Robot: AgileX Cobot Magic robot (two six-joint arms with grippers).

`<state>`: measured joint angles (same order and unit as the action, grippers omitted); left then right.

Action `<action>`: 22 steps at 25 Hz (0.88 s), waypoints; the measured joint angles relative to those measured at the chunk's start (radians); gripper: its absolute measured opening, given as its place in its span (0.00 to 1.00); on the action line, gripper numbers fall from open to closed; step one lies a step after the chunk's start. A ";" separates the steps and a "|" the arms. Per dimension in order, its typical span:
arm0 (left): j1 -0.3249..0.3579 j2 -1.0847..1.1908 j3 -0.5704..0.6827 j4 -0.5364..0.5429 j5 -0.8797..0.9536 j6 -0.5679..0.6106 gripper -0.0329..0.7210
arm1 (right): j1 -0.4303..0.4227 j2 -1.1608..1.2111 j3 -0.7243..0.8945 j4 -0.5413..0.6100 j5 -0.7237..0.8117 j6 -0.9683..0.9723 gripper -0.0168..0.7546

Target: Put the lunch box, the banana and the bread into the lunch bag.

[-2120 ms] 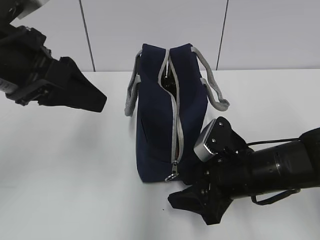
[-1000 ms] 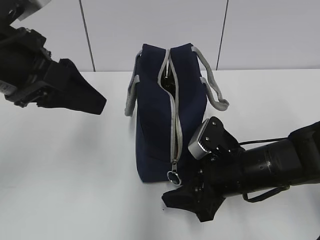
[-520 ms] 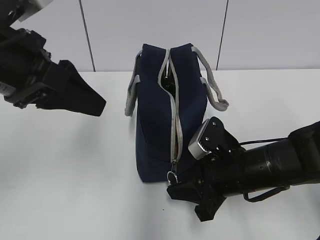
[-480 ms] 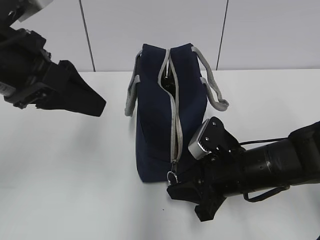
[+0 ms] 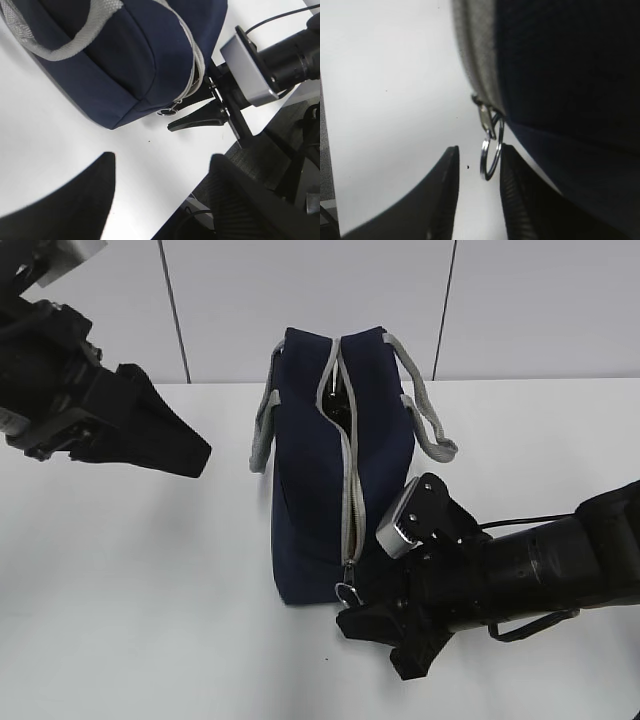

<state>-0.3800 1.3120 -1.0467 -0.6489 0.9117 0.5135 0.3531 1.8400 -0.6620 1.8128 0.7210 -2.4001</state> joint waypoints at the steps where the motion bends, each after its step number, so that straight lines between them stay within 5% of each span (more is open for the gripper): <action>1: 0.000 0.000 0.000 0.000 0.001 0.000 0.59 | 0.000 0.000 0.000 0.000 0.000 0.000 0.30; 14: 0.000 0.000 0.000 0.000 0.001 0.000 0.59 | 0.000 0.002 -0.041 0.000 -0.002 0.023 0.31; 22: 0.000 0.000 0.000 0.000 0.001 0.000 0.59 | 0.000 0.000 -0.043 -0.009 -0.027 0.074 0.01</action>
<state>-0.3800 1.3120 -1.0467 -0.6489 0.9126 0.5135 0.3531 1.8397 -0.7050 1.8033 0.6938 -2.3257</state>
